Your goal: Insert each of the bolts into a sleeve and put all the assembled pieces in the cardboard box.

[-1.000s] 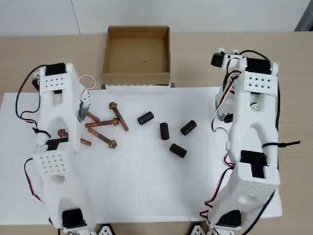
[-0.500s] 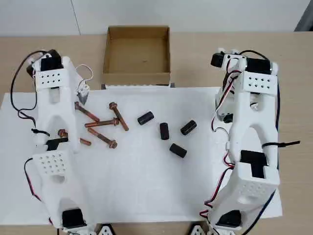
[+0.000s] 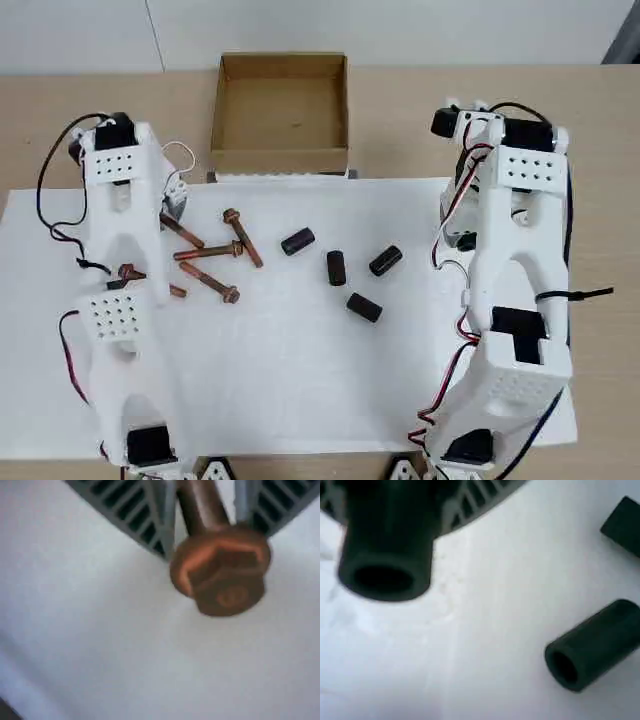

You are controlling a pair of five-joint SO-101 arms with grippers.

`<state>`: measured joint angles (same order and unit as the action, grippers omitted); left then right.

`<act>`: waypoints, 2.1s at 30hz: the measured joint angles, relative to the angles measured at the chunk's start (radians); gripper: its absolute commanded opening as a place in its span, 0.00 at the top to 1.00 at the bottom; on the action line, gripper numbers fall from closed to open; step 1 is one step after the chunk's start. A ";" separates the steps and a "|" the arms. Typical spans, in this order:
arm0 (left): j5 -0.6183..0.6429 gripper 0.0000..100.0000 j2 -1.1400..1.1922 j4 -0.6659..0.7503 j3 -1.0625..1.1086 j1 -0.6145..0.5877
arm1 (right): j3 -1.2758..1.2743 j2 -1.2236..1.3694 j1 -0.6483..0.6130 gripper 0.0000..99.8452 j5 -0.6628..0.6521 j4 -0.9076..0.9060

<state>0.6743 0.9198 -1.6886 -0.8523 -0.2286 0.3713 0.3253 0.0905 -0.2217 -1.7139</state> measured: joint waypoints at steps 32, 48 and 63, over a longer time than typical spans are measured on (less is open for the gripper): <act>-0.278 1.00 -0.296 -0.043 -0.029 0.161 | -0.044 -0.433 -0.086 1.00 0.000 -0.009; -0.407 1.00 -1.060 -0.044 0.537 0.534 | -0.609 -1.126 -0.087 1.00 0.000 -0.005; -0.394 1.00 -1.606 0.295 1.231 0.582 | -1.126 -1.723 -0.169 1.00 0.000 0.256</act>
<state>0.2800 -0.6866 -1.3940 0.3782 0.3529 -0.7549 -1.3978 -0.0783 -0.2217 -1.4576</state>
